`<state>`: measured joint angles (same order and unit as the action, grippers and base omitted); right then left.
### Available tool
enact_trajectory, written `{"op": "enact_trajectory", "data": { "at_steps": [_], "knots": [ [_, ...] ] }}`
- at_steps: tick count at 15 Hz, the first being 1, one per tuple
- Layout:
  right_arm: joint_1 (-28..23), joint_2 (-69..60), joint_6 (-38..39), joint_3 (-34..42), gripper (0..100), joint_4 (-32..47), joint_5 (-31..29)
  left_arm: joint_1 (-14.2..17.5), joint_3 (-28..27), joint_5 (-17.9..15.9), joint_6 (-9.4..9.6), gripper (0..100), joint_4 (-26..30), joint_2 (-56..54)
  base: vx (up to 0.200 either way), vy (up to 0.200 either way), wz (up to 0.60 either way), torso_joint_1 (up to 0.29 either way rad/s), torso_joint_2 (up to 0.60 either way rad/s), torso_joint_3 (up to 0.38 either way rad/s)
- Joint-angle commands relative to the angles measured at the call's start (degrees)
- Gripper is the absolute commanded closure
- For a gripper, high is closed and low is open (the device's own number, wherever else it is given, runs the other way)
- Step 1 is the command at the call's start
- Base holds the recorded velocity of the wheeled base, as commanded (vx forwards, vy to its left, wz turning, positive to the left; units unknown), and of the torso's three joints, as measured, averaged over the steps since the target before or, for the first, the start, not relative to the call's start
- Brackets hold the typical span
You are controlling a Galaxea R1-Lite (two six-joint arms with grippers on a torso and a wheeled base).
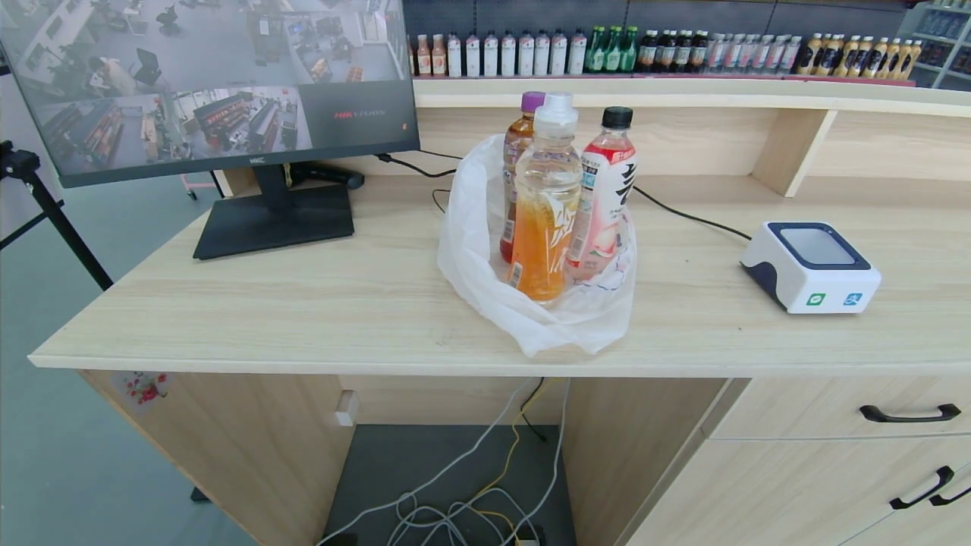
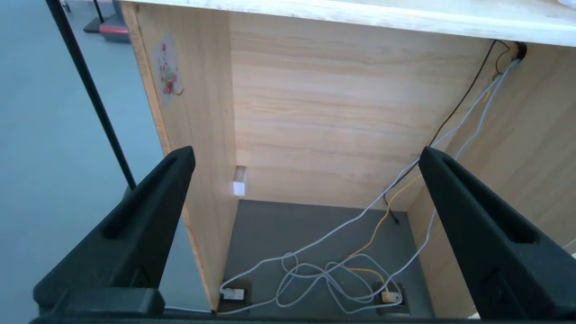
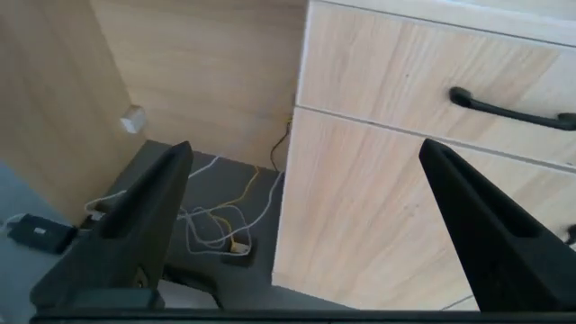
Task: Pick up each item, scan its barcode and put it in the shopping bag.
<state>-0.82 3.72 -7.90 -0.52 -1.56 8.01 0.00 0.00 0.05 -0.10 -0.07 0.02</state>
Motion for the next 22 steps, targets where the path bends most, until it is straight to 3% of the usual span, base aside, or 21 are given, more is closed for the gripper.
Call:
{"op": "enact_trajectory", "data": {
  "at_steps": [1, 2, 8, 22],
  "knots": [
    [0.3, -2.9, 0.7, 0.4, 0, 1.1, -3.9, 0.0, 0.0, 0.0, 0.01, 0, 0.0, 0.0, 0.0, 0.0, 0.0, 0.0, 0.0, 0.0],
    [0.6, -3.7, 5.0, 0.3, 0, 1.6, -8.3, 0.0, 0.0, 0.0, 0.1, 0, 0.0, 0.0, 0.0, 0.0, 0.0, 0.0, 0.0, 0.0],
    [0.6, -3.7, 7.2, 0.4, 0, 1.6, -8.0, 0.0, 0.0, 0.0, -0.08, 0, 0.1, 0.0, 0.0, 0.0, 0.0, 0.0, 0.0, 0.0],
    [0.6, -3.7, 7.1, 0.3, 0, 1.6, -8.0, 0.0, 0.0, 0.0, -0.52, 0, 0.1, 0.0, 0.0, -0.2, 0.0, 0.005, 0.0, 0.001]
  ]
}}
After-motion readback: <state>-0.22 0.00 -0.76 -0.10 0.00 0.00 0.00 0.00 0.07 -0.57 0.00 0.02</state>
